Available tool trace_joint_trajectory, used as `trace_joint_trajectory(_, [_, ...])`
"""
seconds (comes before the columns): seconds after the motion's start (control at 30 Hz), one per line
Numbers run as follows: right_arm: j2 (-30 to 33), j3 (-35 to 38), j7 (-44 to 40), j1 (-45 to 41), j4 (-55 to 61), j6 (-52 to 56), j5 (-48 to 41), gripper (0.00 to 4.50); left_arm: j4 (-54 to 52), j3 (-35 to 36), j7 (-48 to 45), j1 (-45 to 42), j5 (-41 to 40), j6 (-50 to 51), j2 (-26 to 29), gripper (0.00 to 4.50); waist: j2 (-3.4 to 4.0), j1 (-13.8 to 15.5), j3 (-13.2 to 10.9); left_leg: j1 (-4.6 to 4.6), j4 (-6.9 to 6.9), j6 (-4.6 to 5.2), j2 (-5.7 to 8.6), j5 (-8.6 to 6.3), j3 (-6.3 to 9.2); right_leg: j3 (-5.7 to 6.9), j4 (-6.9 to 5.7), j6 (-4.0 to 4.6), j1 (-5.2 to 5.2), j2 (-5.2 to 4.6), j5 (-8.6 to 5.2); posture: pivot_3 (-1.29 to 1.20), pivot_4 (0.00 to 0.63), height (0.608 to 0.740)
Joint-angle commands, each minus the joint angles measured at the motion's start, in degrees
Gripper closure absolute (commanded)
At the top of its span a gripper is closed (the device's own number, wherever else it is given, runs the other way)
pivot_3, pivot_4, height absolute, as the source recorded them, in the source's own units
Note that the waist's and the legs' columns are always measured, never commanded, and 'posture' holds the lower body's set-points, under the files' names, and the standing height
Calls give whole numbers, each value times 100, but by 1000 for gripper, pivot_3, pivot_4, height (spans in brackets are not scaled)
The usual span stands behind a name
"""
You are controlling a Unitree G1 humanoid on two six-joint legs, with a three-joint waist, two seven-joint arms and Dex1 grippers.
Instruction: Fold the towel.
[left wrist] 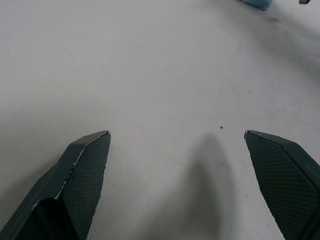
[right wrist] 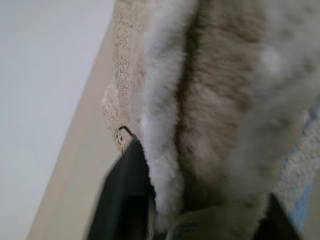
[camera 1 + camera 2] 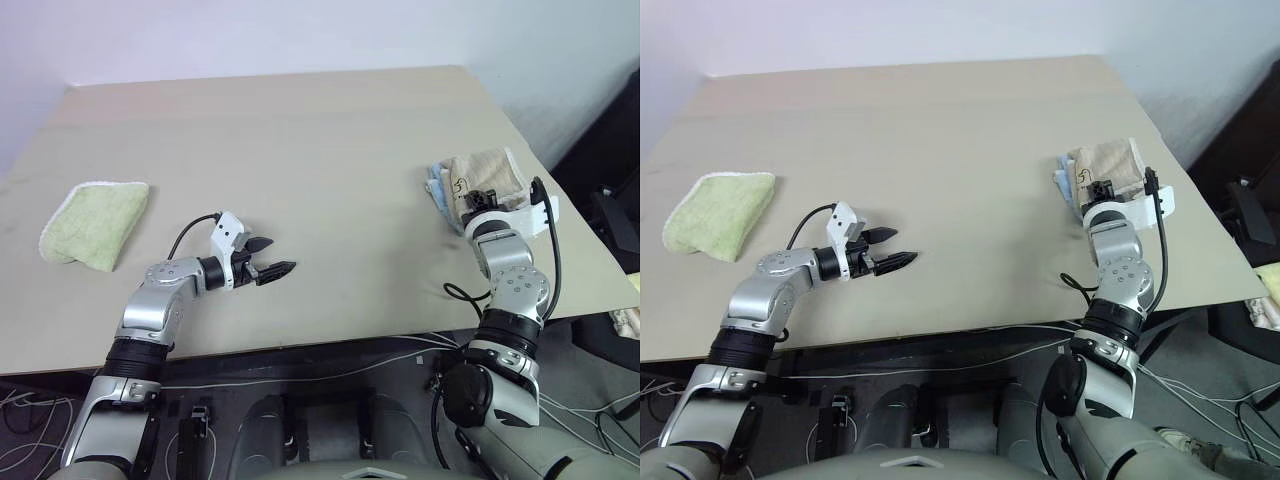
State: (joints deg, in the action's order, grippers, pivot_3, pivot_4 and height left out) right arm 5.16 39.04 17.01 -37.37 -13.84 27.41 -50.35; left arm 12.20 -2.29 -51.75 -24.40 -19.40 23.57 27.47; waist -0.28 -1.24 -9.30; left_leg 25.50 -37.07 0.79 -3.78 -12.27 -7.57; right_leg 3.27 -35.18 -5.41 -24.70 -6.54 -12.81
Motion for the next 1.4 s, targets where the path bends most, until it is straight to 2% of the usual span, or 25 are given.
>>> trace_joint_trajectory(0.03, [185,134,-4,-87,166,-35,-240,1496,-82,71,47,1,2,55,9,0,0,1,0,0,1,0,0,0,0,0,1,0,0,0,0,0,150,740])
trace_joint_trajectory(0.17, [316,259,-45,257,650,309,-732,101,48,64,25,-2,37,-49,-21,0,2,15,-1,1,5,0,-3,0,1,0,2,1,-2,-1,-1,0,150,740])
trace_joint_trajectory(0.43, [582,548,86,1120,1495,1174,-2295,15,122,39,-12,-8,46,-68,-114,0,5,21,-3,3,8,-14,-3,-11,3,0,9,2,-2,-9,-1,0,150,740])
trace_joint_trajectory(0.5, [827,508,-2,1484,1737,1485,-2596,15,69,131,-27,-77,-68,-43,-162,0,9,29,-5,3,8,-14,-2,-11,3,0,11,2,-2,-12,-1,0,150,740])
trace_joint_trajectory(0.57, [1289,270,-538,2015,2048,1948,-2684,15,-28,333,-75,-173,-309,-21,-256,0,10,53,-6,7,10,-14,-2,-12,4,0,16,2,-4,-13,-2,0,150,740])
trace_joint_trajectory(0.73, [2520,-712,-2578,2892,2937,2551,-2384,15,-605,818,-306,-179,-1069,114,-329,0,8,-28,-10,54,8,13,1,-8,0,-3,27,1,-38,-13,-3,0,150,740])
trace_joint_trajectory(0.87, [3425,-1923,-4268,2861,3399,2148,-1255,15,-1307,929,-443,142,-1261,-79,-227,0,7,-75,-11,56,3,14,6,-8,2,-2,25,0,-41,-1,-3,0,150,740])
trace_joint_trajectory(0.93, [3655,-2427,-4938,2679,3510,1789,-748,15,-1640,1042,-463,312,-1514,123,-162,0,4,-91,-13,56,3,14,6,-8,3,-1,26,-1,-40,0,-3,0,150,740])
trace_joint_trajectory(1.07, [3663,-3136,-5976,2197,3436,1123,-57,15,-2261,1155,-315,698,-1806,407,-37,0,-9,-78,-21,61,-1,14,8,-8,4,-1,27,-2,-44,-1,-4,0,150,740])
trace_joint_trajectory(1.23, [3128,-3749,-6520,1277,2793,579,547,15,-2814,1171,-12,1300,-1526,507,378,0,-27,-49,-32,67,-3,12,9,-8,3,-1,27,-1,-51,-2,-4,0,150,740])
trace_joint_trajectory(1.4, [2822,-4056,-7116,735,2181,318,925,15,-3182,1514,271,1731,-1813,548,501,0,-29,52,-37,88,-4,12,6,-8,3,1,26,0,-70,-4,-3,0,150,740])
